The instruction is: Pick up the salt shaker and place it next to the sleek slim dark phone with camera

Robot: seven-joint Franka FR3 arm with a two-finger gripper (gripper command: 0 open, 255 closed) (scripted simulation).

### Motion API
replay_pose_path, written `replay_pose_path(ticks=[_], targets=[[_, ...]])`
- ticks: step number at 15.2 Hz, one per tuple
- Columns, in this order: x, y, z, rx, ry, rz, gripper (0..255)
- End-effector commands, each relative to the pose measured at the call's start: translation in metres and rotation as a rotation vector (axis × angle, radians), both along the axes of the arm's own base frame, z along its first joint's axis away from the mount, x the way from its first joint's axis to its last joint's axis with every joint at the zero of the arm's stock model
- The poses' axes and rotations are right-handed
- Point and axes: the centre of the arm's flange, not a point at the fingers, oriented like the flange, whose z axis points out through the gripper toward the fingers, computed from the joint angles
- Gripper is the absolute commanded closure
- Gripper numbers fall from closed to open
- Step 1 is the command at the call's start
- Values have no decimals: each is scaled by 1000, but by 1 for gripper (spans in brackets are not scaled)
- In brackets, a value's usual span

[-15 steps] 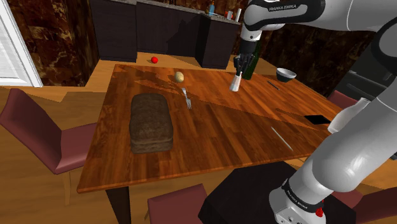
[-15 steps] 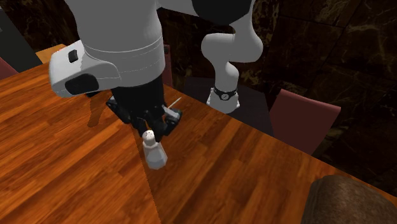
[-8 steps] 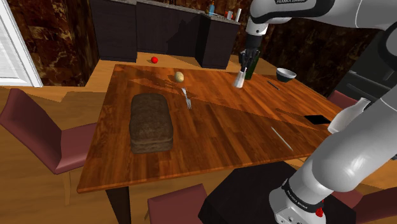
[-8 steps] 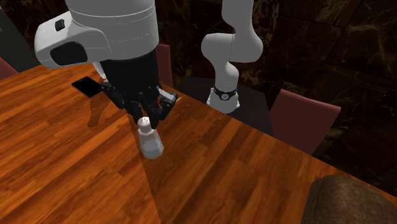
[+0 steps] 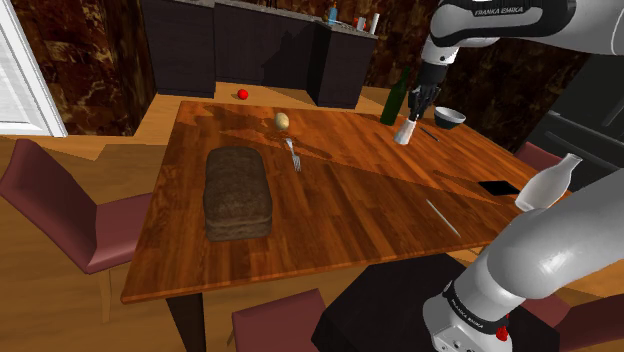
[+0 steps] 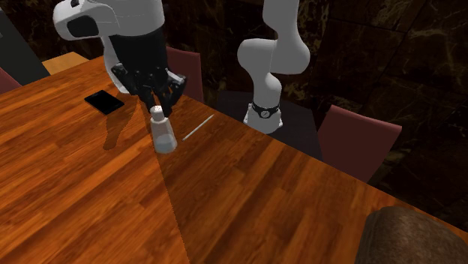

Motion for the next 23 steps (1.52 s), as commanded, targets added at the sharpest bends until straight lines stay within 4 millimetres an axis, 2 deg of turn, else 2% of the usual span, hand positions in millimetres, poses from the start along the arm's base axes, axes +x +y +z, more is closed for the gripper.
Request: replay_pose_path(ticks=[1, 23], targets=[[-22, -15, 1, 0, 0, 1, 255], [-262, -178, 2, 0, 0, 1, 255]])
